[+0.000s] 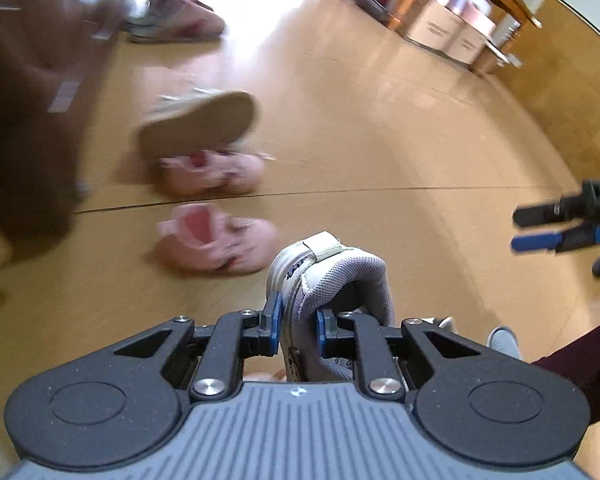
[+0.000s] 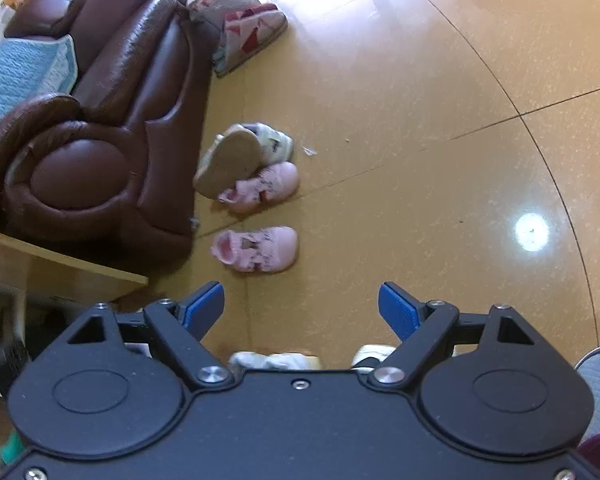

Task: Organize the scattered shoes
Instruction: 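Lower the grey-lined white shoe into the row and open the left gripper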

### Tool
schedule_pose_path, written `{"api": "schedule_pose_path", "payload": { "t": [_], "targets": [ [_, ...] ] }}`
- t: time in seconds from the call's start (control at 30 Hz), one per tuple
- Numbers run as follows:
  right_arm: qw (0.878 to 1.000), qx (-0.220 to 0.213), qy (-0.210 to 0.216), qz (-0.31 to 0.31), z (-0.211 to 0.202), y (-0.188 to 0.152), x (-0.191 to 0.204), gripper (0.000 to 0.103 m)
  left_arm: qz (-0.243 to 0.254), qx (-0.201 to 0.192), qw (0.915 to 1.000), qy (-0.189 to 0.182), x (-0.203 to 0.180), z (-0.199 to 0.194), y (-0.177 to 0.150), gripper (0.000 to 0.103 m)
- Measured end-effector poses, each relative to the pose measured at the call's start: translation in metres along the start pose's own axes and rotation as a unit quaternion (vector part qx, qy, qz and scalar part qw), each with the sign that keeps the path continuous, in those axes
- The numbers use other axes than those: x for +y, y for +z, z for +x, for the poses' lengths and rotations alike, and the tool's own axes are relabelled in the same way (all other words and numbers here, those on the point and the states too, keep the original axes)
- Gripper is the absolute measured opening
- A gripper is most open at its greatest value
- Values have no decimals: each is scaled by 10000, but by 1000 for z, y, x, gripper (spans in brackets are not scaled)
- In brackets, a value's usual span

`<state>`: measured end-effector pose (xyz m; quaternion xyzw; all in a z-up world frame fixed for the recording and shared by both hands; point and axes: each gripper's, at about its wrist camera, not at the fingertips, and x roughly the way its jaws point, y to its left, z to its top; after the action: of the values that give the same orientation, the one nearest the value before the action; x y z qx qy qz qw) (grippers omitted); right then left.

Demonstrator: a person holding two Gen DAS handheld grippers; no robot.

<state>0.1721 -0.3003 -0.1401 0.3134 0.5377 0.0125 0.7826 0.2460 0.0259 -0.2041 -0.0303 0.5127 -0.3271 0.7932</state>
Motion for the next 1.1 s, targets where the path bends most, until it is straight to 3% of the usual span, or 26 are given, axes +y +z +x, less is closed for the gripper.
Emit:
{"api": "schedule_pose_path", "payload": {
  "t": [0.17,0.43,0.53,0.63,0.7,0.77,0.8,0.83,0.9,1.03,1.1],
  "targets": [
    [9996,55,-119,244,10,-4,-15,86,419,446,9978,-238,-13,77,22,16],
    [9995,31,-160,276,14,-1,-20,86,571,682,9956,-299,7,107,41,16],
    [9994,100,-140,293,18,-2,-21,86,627,863,9942,-134,10,120,36,16],
    [9993,199,-149,275,25,-4,-19,86,1031,833,9905,373,-5,139,23,17],
    [9994,229,-146,232,27,-5,-16,86,1009,792,9898,614,-9,145,17,28],
    [9995,221,-150,179,27,-6,-14,86,876,674,9915,693,-10,137,10,31],
    [9995,214,-155,166,26,-6,-13,86,782,595,9925,727,-8,130,7,42],
    [9995,206,-160,154,26,-6,-13,86,735,557,9929,745,-7,127,7,60],
    [9995,184,-179,171,24,-7,-15,86,455,397,9964,593,4,105,1,74],
    [9995,172,-240,73,26,-10,-12,86,211,255,9981,515,16,76,-14,74],
    [9995,163,-274,-48,28,-13,-8,86,28,184,9967,792,24,61,-28,74]
  ]
}}
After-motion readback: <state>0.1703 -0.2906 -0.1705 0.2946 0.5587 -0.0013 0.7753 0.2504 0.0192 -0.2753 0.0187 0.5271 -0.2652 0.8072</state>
